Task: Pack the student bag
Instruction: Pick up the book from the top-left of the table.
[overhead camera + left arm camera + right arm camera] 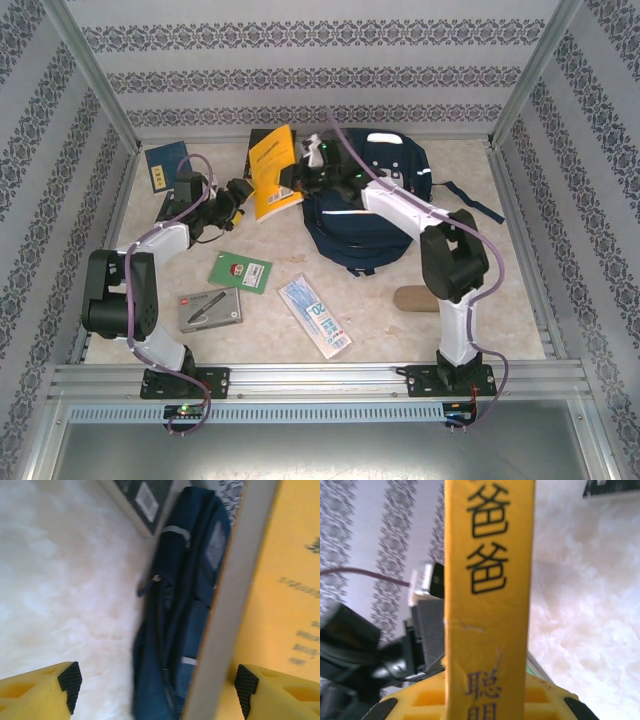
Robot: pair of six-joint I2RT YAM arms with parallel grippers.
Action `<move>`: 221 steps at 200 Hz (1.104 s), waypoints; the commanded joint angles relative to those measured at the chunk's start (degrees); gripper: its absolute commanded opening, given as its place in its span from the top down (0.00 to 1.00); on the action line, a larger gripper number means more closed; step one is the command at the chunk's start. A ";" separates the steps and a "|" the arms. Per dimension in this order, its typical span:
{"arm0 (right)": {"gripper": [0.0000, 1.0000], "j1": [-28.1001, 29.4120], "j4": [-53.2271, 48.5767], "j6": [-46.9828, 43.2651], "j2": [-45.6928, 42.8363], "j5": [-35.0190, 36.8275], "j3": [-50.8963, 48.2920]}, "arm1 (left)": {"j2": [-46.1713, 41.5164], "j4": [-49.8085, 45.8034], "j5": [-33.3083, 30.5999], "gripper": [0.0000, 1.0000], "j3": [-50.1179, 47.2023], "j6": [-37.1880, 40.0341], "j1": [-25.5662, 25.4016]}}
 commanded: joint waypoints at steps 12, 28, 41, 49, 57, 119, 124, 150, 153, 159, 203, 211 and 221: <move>1.00 -1.87 18.18 9.26 -3.98 -6.66 -2.04 | -1.95 14.58 5.14 0.14 -0.07 -11.18 -1.22; 1.00 -1.96 19.69 10.48 -3.63 -7.55 -1.68 | -2.52 16.35 6.10 0.14 1.19 -12.51 -1.77; 1.00 -1.96 20.34 10.99 -3.41 -7.71 -1.64 | -2.48 17.46 7.06 0.15 2.44 -13.61 -2.29; 1.00 -2.05 20.86 11.34 -3.25 -7.80 -1.67 | -2.32 17.88 7.43 0.15 3.07 -14.17 -2.57; 1.00 -2.05 21.15 11.68 -3.12 -7.89 -1.66 | -2.39 18.38 7.58 0.16 3.38 -14.80 -2.89; 1.00 -4.19 19.29 9.78 -6.65 -1.82 -6.20 | -7.66 12.44 1.34 0.16 3.50 -13.51 -3.02; 1.00 -4.47 18.51 9.31 -7.08 -1.06 -6.61 | -8.07 11.74 1.00 0.15 3.75 -13.08 -3.02; 1.00 -5.13 18.73 9.96 -6.47 -2.14 -6.96 | -8.42 11.17 1.98 0.13 5.50 -12.71 -3.03; 1.00 -5.04 19.11 10.27 -6.26 -2.57 -6.93 | -8.27 11.27 2.28 0.13 5.78 -12.75 -3.07; 1.00 -4.90 20.06 10.74 -5.87 -3.34 -6.74 | -7.90 11.57 2.98 0.13 6.17 -12.82 -3.07; 1.00 -3.02 22.00 10.99 -4.46 -6.83 -3.49 | -6.46 10.76 3.97 0.13 6.46 -11.96 -3.63; 1.00 -3.02 22.25 11.04 -4.65 -6.97 -3.35 | -6.57 9.54 3.76 0.13 6.46 -11.07 -3.55; 1.00 -3.02 22.51 11.21 -4.88 -7.26 -3.26 | -6.62 7.76 3.48 0.13 6.67 -9.79 -3.61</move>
